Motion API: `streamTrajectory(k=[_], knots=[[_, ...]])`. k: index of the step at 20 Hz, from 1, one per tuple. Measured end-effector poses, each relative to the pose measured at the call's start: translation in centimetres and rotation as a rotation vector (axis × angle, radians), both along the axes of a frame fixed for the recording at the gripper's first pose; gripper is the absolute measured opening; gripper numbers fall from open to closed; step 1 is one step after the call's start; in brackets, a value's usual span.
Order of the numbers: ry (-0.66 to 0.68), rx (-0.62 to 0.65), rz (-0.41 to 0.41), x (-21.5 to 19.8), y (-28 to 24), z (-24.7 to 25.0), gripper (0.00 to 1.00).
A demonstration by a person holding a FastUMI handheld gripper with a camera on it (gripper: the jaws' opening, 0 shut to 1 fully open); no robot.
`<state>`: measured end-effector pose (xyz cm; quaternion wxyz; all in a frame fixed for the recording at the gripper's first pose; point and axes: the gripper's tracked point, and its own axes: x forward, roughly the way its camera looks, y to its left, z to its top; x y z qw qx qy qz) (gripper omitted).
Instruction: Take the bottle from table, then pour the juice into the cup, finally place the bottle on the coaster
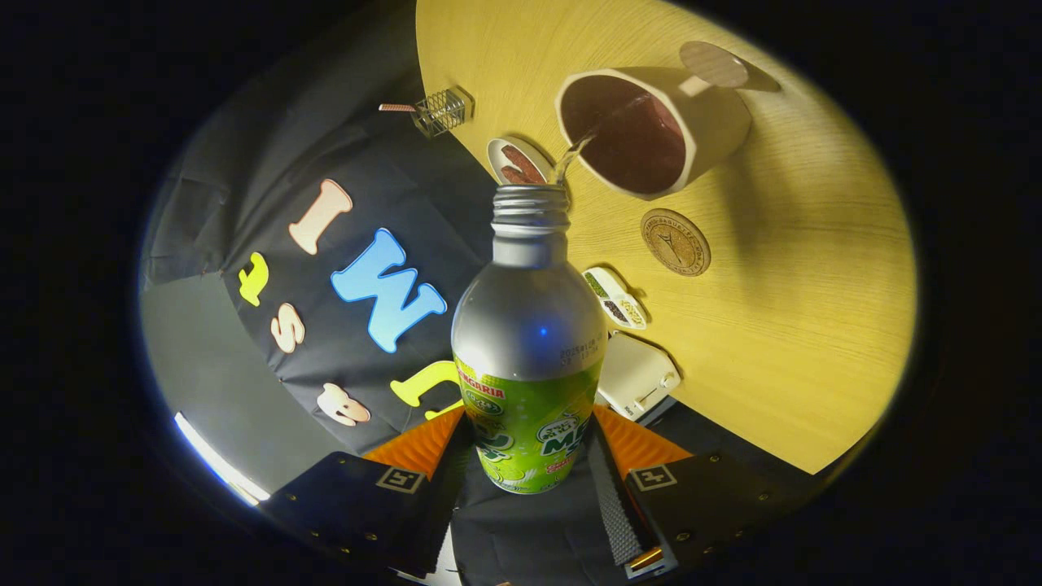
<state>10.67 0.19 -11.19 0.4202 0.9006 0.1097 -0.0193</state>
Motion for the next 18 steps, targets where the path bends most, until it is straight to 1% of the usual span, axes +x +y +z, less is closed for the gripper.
streamTrajectory(k=[4,9,18], knots=[[0.003,-0.006,0.012,0.1,0.6,0.4,0.76],[0.014,-0.045,0.026,0.4,1.1,-0.6,0.76],[0.095,-0.239,0.099,-0.6,2.4,-5.6,0.76]])
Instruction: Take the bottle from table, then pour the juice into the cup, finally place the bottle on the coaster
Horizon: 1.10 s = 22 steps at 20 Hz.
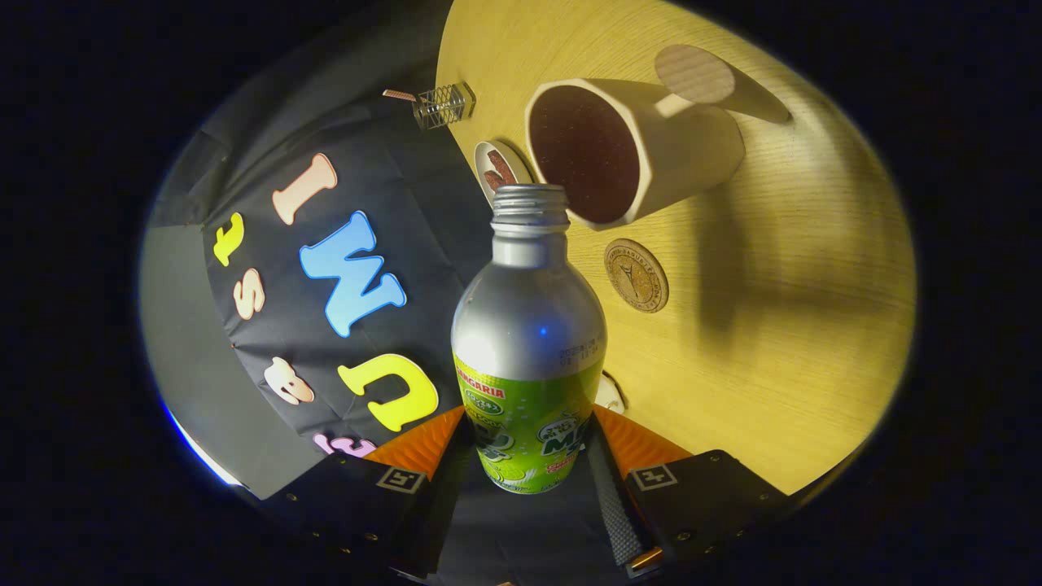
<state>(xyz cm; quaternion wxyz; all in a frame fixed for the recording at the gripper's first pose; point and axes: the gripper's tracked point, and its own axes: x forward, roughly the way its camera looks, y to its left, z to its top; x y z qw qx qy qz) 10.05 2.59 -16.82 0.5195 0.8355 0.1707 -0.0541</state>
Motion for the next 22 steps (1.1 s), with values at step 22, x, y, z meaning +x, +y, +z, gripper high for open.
streamTrajectory(k=[22], knots=[[0.131,-0.737,0.225,-3.0,-0.1,-7.7,0.77]])
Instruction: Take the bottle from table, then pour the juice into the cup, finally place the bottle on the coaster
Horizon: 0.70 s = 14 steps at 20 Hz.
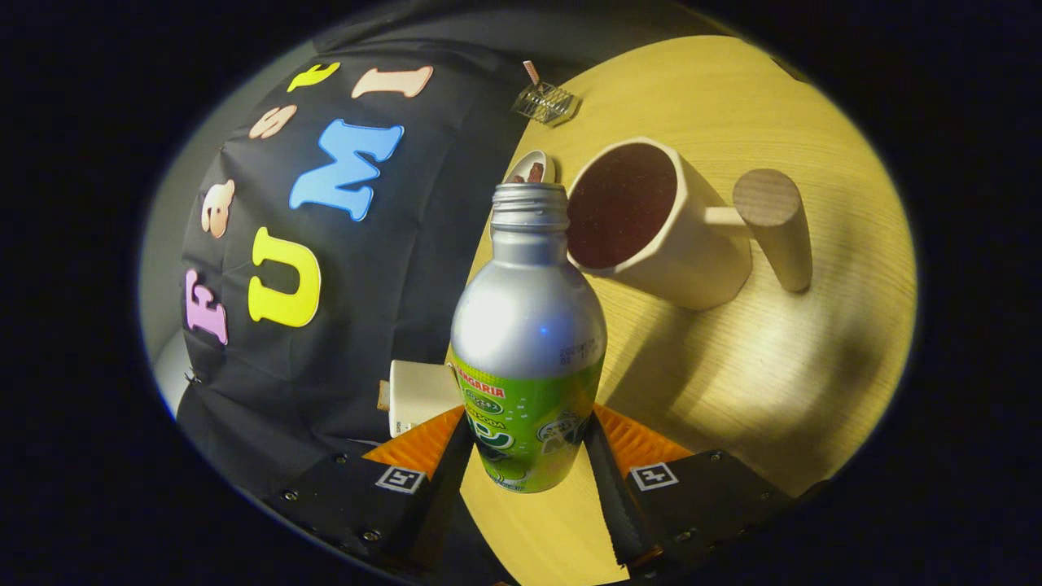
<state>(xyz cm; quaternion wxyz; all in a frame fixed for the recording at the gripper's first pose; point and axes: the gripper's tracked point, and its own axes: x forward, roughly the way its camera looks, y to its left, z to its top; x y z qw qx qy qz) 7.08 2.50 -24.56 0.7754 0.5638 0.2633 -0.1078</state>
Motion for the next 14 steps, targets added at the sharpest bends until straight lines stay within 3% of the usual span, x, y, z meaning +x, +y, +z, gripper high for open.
streamTrajectory(k=[14], knots=[[0.037,-0.481,0.096,-0.3,-1.9,-0.7,0.77]])
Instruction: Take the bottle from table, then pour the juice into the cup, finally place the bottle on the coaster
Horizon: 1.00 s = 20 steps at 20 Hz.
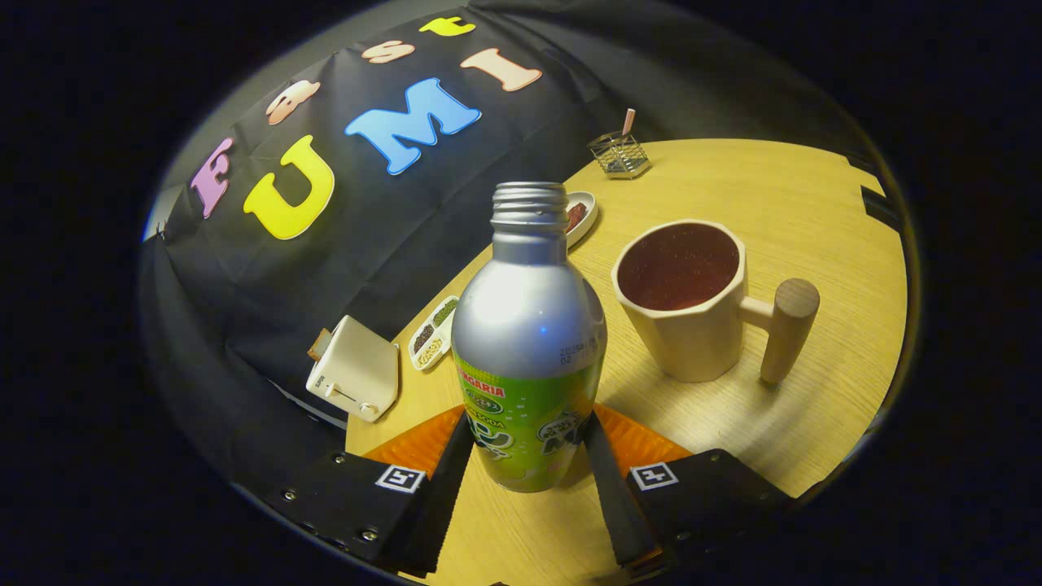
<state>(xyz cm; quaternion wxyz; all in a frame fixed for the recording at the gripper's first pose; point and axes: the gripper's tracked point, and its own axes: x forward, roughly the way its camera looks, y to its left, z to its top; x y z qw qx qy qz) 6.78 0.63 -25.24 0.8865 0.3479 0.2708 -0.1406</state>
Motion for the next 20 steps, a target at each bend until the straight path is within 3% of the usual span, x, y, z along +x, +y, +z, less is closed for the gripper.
streamTrajectory(k=[8,20], knots=[[-0.015,-0.238,0.032,2.1,-0.5,0.3,0.77],[-0.025,-0.421,0.083,8.0,-1.4,-0.3,0.77]])
